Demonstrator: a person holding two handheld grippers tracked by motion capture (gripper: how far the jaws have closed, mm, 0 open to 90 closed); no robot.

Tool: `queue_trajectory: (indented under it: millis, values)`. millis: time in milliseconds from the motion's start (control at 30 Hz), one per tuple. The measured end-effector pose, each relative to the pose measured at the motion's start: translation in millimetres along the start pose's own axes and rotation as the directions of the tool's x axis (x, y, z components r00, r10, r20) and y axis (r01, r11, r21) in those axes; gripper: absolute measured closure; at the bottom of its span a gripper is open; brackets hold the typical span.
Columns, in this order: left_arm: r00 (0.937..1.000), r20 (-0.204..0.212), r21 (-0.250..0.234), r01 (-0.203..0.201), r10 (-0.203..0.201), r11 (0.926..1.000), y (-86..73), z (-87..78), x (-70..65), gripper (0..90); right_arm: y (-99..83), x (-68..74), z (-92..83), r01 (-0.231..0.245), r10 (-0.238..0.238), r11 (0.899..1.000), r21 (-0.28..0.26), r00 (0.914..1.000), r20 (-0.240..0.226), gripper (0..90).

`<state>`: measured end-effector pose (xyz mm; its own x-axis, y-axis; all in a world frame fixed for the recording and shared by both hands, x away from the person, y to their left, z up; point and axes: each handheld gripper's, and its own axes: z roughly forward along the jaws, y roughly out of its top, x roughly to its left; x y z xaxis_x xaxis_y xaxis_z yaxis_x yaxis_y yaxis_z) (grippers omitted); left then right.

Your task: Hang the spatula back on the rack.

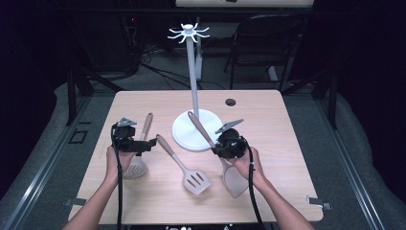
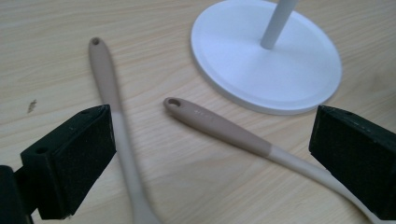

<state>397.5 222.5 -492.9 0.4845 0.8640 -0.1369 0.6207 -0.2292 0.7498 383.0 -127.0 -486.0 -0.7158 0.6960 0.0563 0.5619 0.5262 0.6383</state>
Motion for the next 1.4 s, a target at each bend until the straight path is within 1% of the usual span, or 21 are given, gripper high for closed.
queue_trajectory:
  millis: [67, 133, 433, 500, 567, 667, 733, 800, 833, 900, 1033, 1067, 1100, 1133, 1167, 1200, 1233, 1267, 1300, 1333, 1400]
  values:
    - [0.9996, 0.019, -0.007, -0.023, 0.023, 0.9997, 2.5, 0.1, -7.1, 1.2, 0.6, 2.0, -0.5, 0.002, -0.002, 1.000, -0.004, 1.0000, 0.001, 78.4]
    - [0.9975, 0.052, -0.017, -0.047, 0.048, 0.9988, 6.8, 1.5, -17.1, 3.7, 2.5, 3.3, -0.4, 0.005, -0.005, 1.000, -0.015, 1.0000, 0.004, 78.5]
    - [0.9923, 0.105, -0.026, -0.063, 0.066, 0.9977, 13.5, 10.3, -34.0, 2.5, 11.1, 9.2, 3.3, 0.021, -0.021, 0.999, -0.036, 0.9997, -0.010, 78.5]
    - [0.9907, 0.121, -0.029, -0.060, 0.063, 0.9978, 15.9, 13.2, -36.5, 2.5, 11.6, 9.1, 3.0, 0.023, -0.023, 0.999, -0.040, 0.9997, -0.011, 78.5]
    - [0.9867, 0.151, -0.035, -0.057, 0.061, 0.9978, 20.0, 18.4, -43.6, 2.5, 11.6, 9.0, 2.5, 0.020, -0.020, 0.999, -0.044, 0.9998, -0.005, 78.4]
    - [0.9836, 0.165, -0.037, -0.067, 0.072, 0.9971, 22.2, 22.3, -50.2, 2.5, 10.6, 8.7, 0.9, 0.019, -0.019, 0.998, -0.053, 0.9998, -0.002, 78.4]
    - [0.9858, 0.149, -0.011, -0.076, 0.077, 0.9971, 24.6, 27.6, -58.4, 2.3, 9.9, 8.7, -1.0, 0.017, -0.016, 0.998, -0.056, 0.9999, 0.003, 78.4]
    - [0.9841, 0.162, -0.003, -0.073, 0.072, 0.9974, 25.9, 31.7, -64.5, 2.6, 9.6, 8.6, -1.6, 0.017, -0.017, 0.998, -0.058, 0.9998, 0.005, 78.4]
    - [0.9814, 0.173, -0.010, -0.083, 0.084, 0.9965, 26.9, 33.8, -70.3, 2.8, 9.6, 8.5, -1.7, 0.018, -0.018, 0.998, -0.058, 0.9998, 0.002, 78.4]
    - [0.9804, 0.176, -0.018, -0.087, 0.089, 0.9961, 27.7, 34.6, -74.9, 3.6, 9.9, 9.5, -1.7, 0.020, -0.020, 0.998, -0.054, 0.9998, 0.003, 78.4]
    - [0.9701, 0.226, -0.043, -0.080, 0.088, 0.9959, 29.4, 37.8, -85.6, 5.8, 10.9, 10.4, 0.0, 0.028, -0.028, 0.998, -0.053, 0.9996, 0.004, 78.4]
    - [0.9655, 0.245, -0.047, -0.079, 0.088, 0.9958, 29.8, 38.7, -87.1, 7.3, 11.4, 11.0, 0.5, 0.026, -0.026, 0.998, -0.053, 0.9997, 0.003, 78.4]
    - [0.9625, 0.258, -0.053, -0.072, 0.084, 0.9960, 29.7, 39.7, -88.6, 12.2, 12.4, 11.9, 0.9, 0.032, -0.032, 0.998, -0.052, 0.9995, 0.002, 78.4]
    - [0.9577, 0.277, -0.056, -0.066, 0.079, 0.9963, 29.9, 41.6, -90.9, 12.2, 12.4, 11.9, 0.9, 0.032, -0.032, 0.998, -0.052, 0.9995, 0.002, 78.4]
    - [0.9470, 0.315, -0.053, -0.046, 0.060, 0.9975, 30.3, 44.2, -93.0, 18.8, 12.8, 13.7, 1.7, 0.038, -0.038, 0.998, -0.056, 0.9993, 0.005, 78.3]
    - [0.9414, 0.333, -0.056, -0.036, 0.053, 0.9978, 30.7, 45.8, -94.0, 21.5, 12.8, 14.3, 1.8, 0.038, -0.037, 0.998, -0.055, 0.9993, 0.008, 78.3]
    - [0.9343, 0.355, -0.061, -0.011, 0.032, 0.9980, 31.2, 49.3, -97.5, 25.1, 12.6, 14.6, 2.1, 0.038, -0.037, 0.998, -0.055, 0.9993, 0.009, 78.3]
    - [0.9343, 0.355, -0.061, -0.011, 0.032, 0.9980, 31.2, 49.3, -97.5, 29.1, 12.6, 14.6, 2.1, 0.038, -0.037, 0.998, -0.055, 0.9993, 0.009, 78.3]
    - [0.9245, 0.380, -0.060, -0.001, 0.024, 0.9982, 31.7, 51.4, -99.0, 29.1, 12.5, 14.6, 2.5, 0.039, -0.039, 0.998, -0.057, 0.9992, 0.011, 78.3]
    - [0.9205, 0.391, -0.066, 0.011, 0.016, 0.9978, 31.8, 52.9, -100.5, 32.8, 12.4, 14.7, 2.5, 0.040, -0.039, 0.998, -0.056, 0.9992, 0.013, 78.3]
    - [0.9174, 0.397, -0.071, 0.012, 0.017, 0.9974, 32.3, 54.7, -102.5, 38.8, 12.0, 14.8, 2.6, 0.042, -0.041, 0.997, -0.062, 0.9990, 0.017, 78.3]
